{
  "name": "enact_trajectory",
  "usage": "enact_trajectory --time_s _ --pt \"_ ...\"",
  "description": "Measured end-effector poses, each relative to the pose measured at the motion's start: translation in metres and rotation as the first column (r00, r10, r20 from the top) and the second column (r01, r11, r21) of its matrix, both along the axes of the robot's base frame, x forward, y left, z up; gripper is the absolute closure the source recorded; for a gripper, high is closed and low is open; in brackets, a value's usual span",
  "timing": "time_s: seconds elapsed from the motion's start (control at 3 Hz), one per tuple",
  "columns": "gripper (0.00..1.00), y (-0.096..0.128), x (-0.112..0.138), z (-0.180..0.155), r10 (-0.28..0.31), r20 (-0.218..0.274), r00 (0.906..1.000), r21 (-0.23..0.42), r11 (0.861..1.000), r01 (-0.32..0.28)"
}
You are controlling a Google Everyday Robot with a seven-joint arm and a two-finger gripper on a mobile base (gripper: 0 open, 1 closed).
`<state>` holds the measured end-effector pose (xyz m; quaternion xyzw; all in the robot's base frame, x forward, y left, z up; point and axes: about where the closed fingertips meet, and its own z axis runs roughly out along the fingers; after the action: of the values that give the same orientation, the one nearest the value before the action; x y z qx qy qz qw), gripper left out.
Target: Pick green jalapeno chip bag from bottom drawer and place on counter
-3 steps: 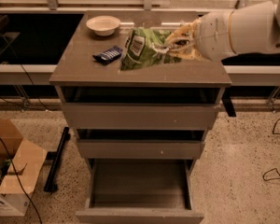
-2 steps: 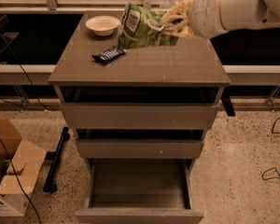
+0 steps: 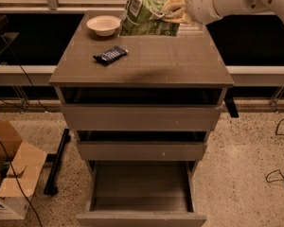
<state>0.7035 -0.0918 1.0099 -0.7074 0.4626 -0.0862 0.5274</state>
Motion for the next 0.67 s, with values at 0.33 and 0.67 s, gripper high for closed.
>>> enact_trajectory --time_s 0.33,0.67 --pt "0.28 -0.01 0.037 -0.025 -0.04 -0.045 0.9982 0.022 0.999 0.041" --pt "0.04 -0.021 0.071 -0.074 -0.079 -0.12 0.9897 0.041 0.996 0.084"
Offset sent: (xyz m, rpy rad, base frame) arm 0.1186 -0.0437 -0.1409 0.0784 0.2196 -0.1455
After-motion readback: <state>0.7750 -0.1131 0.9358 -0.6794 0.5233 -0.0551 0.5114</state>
